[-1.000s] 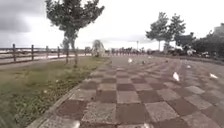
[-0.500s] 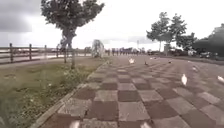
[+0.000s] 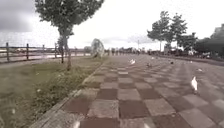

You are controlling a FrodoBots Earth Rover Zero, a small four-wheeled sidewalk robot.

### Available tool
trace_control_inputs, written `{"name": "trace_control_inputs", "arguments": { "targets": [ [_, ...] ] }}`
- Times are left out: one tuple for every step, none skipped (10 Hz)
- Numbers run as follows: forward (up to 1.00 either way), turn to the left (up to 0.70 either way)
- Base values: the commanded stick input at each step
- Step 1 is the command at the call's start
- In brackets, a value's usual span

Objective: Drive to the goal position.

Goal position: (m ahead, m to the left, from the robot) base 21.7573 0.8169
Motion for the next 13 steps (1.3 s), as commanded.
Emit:
{"name": "trace_control_inputs", "arguments": {
  "targets": [
    [0.70,0.00],
    [0.70,0.00],
    [0.70,0.00],
    [0.70,0.00],
    [0.70,0.00],
    [0.70,0.00],
    [0.70,0.00],
    [0.70,0.00],
    [0.70,0.00],
    [0.70,0.00],
    [0.70,0.00],
    [0.70,0.00],
    [0.70,0.00]
  ]
}}
